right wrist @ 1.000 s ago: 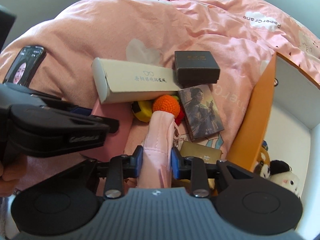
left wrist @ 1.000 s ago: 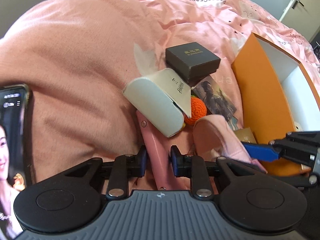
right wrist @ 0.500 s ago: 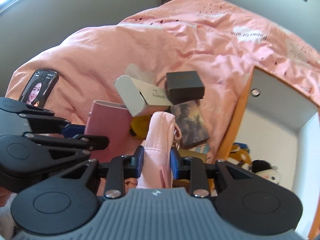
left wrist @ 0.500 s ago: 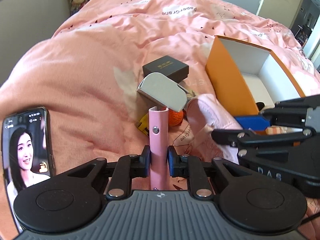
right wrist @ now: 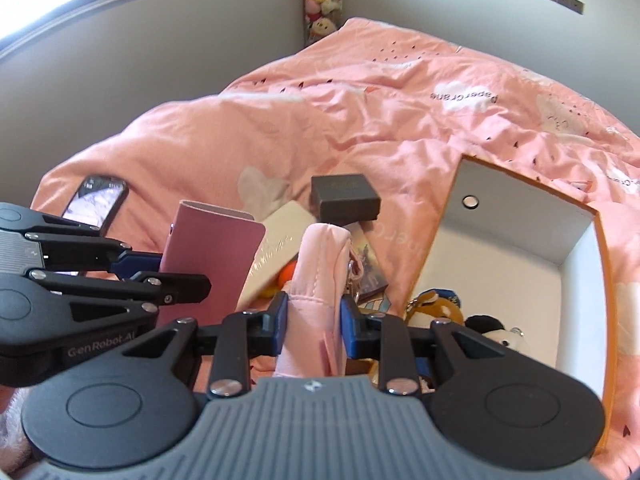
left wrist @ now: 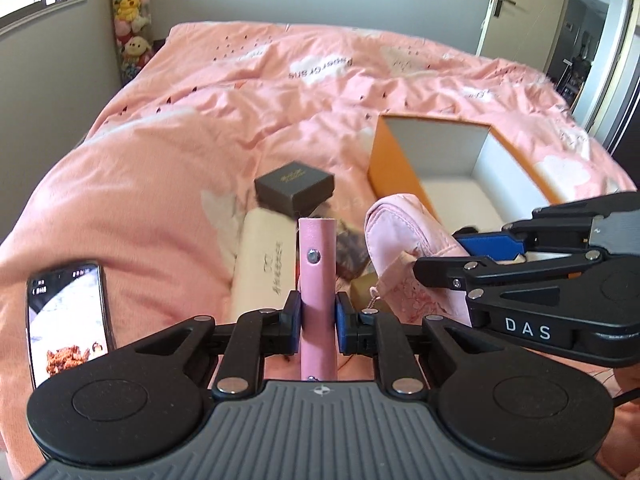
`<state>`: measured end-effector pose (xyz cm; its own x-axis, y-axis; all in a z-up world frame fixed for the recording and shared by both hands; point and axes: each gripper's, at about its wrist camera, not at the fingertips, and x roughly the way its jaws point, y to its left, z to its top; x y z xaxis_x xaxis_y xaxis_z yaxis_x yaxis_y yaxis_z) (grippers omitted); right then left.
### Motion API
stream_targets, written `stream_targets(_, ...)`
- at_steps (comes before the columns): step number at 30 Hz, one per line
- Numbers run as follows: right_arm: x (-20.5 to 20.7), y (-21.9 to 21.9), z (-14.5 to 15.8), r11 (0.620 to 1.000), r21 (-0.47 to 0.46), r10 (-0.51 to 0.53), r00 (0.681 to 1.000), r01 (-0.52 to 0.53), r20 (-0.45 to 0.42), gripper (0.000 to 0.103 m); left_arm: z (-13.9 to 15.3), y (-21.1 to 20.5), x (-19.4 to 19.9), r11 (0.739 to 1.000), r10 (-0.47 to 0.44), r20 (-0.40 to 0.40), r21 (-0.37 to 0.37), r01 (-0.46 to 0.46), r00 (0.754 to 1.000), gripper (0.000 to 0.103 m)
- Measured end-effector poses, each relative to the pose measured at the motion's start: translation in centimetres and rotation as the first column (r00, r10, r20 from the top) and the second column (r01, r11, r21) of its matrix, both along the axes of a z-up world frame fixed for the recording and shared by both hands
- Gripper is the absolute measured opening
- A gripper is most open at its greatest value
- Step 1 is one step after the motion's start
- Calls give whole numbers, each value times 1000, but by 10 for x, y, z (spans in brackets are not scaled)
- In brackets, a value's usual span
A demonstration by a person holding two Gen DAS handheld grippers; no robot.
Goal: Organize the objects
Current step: 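Lift the pink pencil case and pink bag and carry them to the shoebox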
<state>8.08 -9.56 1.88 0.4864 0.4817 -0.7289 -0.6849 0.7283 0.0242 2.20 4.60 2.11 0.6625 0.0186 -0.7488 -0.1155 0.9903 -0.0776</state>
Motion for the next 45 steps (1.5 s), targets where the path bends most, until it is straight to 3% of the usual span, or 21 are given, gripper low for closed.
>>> stream_targets(10, 1, -41, 29, 987, 143, -80, 997, 78, 11, 29, 26, -19, 7, 999, -42, 101, -17, 44, 994, 19)
stream_targets(24, 19, -92, 51, 964, 132, -246, 963, 230, 114, 29, 42, -55, 49, 986, -130, 179, -78, 145, 975, 19)
stream_targets(33, 43, -125, 45, 941, 95, -336, 933, 326, 126, 29, 41, -82, 82, 968, -185, 191, -133, 213, 964, 19)
stream_targets(45, 73, -166, 1, 909, 39, -414, 910, 414, -7, 29, 18, -105, 120, 934, -260, 114, -223, 280, 959, 19)
